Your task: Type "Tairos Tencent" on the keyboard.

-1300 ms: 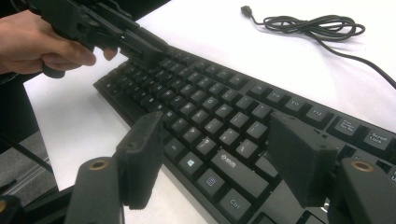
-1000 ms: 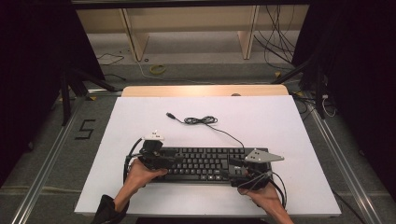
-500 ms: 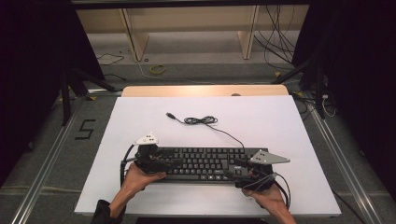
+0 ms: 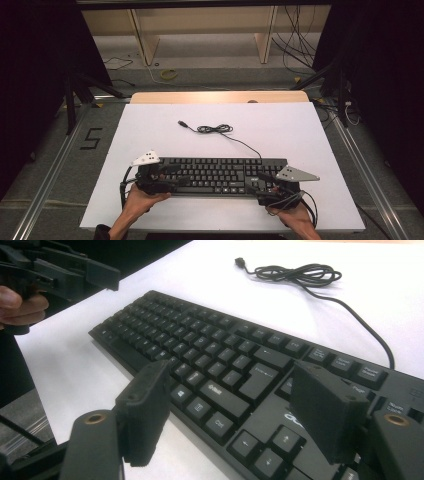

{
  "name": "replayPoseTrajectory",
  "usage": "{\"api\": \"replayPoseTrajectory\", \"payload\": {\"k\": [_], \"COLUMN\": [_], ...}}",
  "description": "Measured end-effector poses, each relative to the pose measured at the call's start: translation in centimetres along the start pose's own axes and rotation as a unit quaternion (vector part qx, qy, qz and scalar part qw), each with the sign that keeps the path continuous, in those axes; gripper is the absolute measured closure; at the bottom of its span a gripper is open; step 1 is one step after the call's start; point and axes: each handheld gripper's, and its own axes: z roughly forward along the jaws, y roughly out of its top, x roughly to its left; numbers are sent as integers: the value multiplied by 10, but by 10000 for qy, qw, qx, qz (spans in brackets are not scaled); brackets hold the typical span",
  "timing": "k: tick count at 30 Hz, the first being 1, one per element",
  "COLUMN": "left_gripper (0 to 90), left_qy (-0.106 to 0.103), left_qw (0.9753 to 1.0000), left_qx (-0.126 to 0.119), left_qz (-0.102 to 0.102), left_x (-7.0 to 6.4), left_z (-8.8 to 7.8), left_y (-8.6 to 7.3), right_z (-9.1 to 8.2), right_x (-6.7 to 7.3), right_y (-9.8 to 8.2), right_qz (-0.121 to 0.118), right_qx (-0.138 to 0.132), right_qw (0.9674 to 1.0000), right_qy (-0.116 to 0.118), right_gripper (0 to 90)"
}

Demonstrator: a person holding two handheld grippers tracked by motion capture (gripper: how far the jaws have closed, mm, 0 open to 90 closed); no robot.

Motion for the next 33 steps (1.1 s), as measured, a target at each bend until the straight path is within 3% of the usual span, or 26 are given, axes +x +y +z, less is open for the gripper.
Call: {"api": "replayPoseTrajectory", "payload": {"k": [17, 33], "left_gripper": [253, 250], "left_qy": [15, 57], "left_qw": [9998, 9999], "left_qx": [-161, -98], "left_qz": [64, 42], "left_x": [-5, -3], "left_z": [-9, -7], "left_y": [-21, -21], "right_z": [-14, -13], "right_x": [1, 1], "right_y": [-12, -12], "right_qz": [-25, -34], "right_qx": [-134, -130], "right_qw": [9999, 9998], "right_qy": [-104, -110], "right_gripper": [312, 311]}}
